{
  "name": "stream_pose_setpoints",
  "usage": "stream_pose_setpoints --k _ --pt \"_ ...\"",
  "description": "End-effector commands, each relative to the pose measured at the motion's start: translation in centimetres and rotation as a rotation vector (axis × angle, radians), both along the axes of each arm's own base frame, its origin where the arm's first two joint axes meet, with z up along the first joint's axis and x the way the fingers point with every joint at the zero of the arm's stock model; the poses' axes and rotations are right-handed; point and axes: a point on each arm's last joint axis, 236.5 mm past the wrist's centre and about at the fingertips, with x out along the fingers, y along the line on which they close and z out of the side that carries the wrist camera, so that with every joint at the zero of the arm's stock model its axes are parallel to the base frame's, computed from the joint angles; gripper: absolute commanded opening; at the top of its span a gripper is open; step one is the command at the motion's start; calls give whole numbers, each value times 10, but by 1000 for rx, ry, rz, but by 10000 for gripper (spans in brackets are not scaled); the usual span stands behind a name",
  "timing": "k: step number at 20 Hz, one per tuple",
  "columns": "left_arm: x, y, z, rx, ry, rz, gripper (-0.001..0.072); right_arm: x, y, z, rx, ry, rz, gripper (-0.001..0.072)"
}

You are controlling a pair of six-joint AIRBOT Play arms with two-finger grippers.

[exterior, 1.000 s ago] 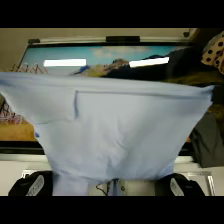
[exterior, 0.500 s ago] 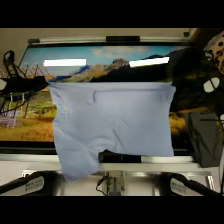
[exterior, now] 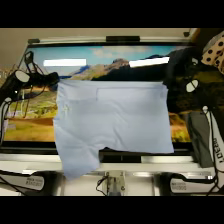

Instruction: Fold the shirts.

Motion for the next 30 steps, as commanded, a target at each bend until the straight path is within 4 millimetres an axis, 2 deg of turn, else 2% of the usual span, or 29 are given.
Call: stream_pose_setpoints --k 1,4,6,9,11,13,18,22,27,28,29,30 --pt "-39 -4 -20 -41 187 -65 40 -25 0 -6 -16 107 43 87" --pt "-99 -15 -41 -75 432 -168 40 -76 15 -24 35 328 113 87" --pt "-131 -20 -56 -58 550 -215 40 -104 25 -39 49 460 161 87" --pt "-151 -17 -71 -47 630 -204 40 -126 20 -46 18 555 186 87" --pt "-162 -18 -78 -55 666 -210 40 -137 9 -50 -27 605 179 87" --pt "-167 -18 -82 -58 683 -211 39 -144 0 -54 -57 640 161 87" --pt "-166 -6 -83 -58 681 -181 40 -158 2 -74 -42 705 156 87" --pt "-166 -13 -86 -59 690 -190 40 -152 1 -83 -39 698 146 87" --pt "-167 -9 -94 -72 719 -155 41 -153 -4 -87 -63 709 147 105" --pt "-167 -12 -96 -89 730 -138 75 -152 -4 -86 -62 706 146 253" --pt "-169 -15 -96 -105 739 -139 268 -152 -4 -82 -61 708 148 497" --pt "-171 -16 -94 -107 749 -145 499 -154 -4 -76 -66 721 158 525"
